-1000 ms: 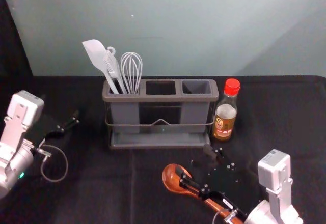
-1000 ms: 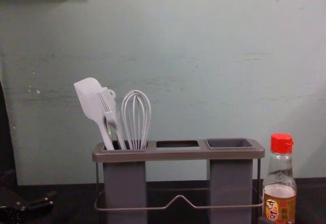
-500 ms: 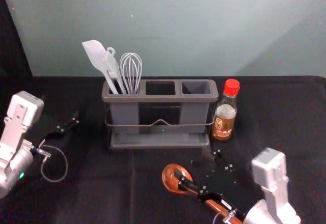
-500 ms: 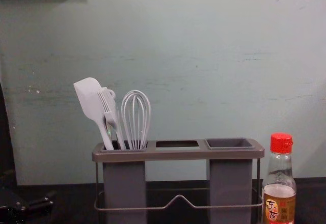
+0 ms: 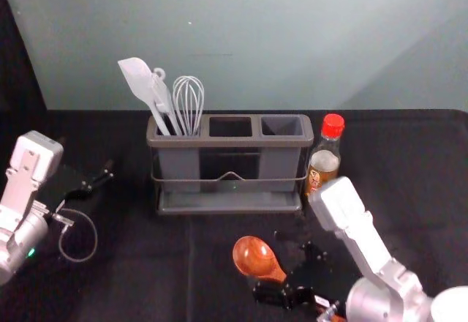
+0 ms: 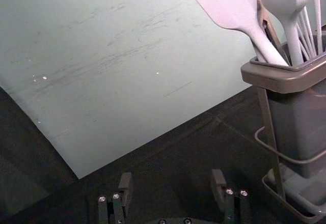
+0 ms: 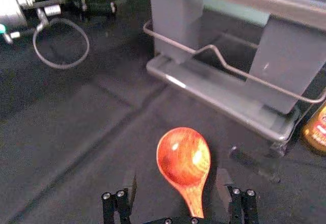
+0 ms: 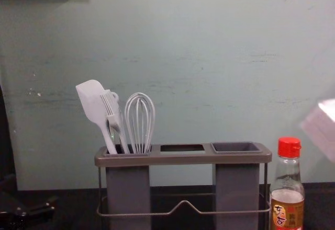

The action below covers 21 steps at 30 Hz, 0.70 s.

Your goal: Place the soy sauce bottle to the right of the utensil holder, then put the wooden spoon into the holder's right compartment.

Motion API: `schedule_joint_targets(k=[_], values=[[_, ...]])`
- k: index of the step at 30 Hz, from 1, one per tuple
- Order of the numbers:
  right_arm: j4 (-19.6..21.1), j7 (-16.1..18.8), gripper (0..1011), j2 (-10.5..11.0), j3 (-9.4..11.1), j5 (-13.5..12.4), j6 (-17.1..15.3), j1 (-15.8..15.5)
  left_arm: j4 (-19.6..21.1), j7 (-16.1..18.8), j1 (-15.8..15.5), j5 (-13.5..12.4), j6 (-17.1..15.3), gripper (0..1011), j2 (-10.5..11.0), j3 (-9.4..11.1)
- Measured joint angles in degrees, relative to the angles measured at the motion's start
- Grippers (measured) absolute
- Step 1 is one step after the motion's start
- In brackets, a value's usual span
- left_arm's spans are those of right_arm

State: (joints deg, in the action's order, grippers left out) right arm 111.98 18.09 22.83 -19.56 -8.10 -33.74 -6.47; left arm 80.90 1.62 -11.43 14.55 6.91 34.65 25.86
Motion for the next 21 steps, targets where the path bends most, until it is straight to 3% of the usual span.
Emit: schedule_joint_targets(k=[4,8,14,21], values=[[1.3,0.5,1004,-0.1,-1.1,1.1,-9.3,3.8,0.0,0.0,0.0,0.0,0.0,1011,0.0,0.0],[-0.3,1.6,1004,-0.9,-2.4,1.9,-14.7,7.8,0.0,0.0,0.0,0.0,0.0,1012,0.0,0.0],[-5.1,4.5,1004,-2.4,-4.3,2.2,-18.8,13.5,0.0,0.0,0.0,0.0,0.0,1011,0.0,0.0],[-9.5,6.3,1004,-3.9,-6.3,3.5,-19.9,17.5,0.0,0.0,0.0,0.0,0.0,1011,0.0,0.0]])
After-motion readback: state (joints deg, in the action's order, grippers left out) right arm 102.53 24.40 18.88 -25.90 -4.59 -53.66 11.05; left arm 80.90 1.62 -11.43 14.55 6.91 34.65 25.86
